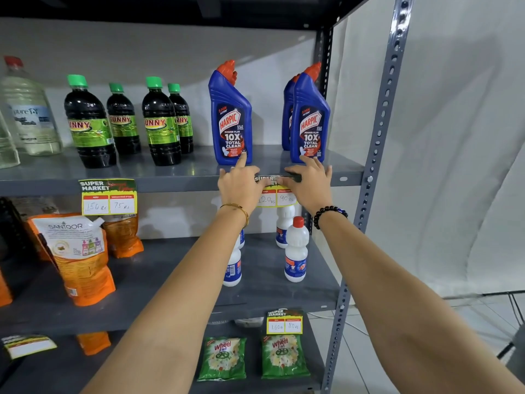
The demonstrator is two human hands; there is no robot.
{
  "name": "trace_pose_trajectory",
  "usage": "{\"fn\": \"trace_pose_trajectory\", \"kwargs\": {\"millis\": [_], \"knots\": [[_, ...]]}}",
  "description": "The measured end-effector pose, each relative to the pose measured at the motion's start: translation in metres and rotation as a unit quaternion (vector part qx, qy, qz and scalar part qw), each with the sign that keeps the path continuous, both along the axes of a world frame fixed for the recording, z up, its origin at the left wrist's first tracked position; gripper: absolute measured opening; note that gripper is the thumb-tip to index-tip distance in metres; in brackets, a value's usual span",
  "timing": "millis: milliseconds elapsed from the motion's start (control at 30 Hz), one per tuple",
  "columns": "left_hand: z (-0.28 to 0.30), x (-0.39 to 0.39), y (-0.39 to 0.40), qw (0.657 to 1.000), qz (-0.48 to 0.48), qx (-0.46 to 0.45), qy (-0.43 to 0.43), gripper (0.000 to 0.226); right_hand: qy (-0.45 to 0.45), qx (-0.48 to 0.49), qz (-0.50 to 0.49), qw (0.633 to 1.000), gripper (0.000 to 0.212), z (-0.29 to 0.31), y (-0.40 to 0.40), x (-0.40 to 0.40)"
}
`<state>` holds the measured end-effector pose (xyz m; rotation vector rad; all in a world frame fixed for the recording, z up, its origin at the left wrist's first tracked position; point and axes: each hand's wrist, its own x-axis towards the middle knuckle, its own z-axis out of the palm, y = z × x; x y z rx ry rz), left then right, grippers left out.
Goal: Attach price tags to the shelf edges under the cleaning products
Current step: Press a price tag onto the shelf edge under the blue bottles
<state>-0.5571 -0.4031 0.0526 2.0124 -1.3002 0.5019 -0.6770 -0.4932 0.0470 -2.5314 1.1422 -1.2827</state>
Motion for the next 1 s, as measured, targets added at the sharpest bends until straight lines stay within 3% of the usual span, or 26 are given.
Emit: {"fn": "trace_pose_trajectory", "kwargs": {"millis": [400,867,1000], "knots": [[-0.001,0.002,-0.008,1.000,0.007,-0.011,0.001,0.031,-0.035,-0.018,0.004,0.999,0.027,0.002,-0.005,0.003],[-0.004,0.001,-0.005,1.000,0.002,0.000,-0.012,0.035,0.053,-0.015,-0.005,0.998,0.029,0.005,0.002,-0.001],[-0.009,0.002,-0.001,0.999,-0.003,-0.004,-0.034,0.042,0.079,-0.069,-0.034,0.994,0.044,-0.005,0.010,-0.002]]}}
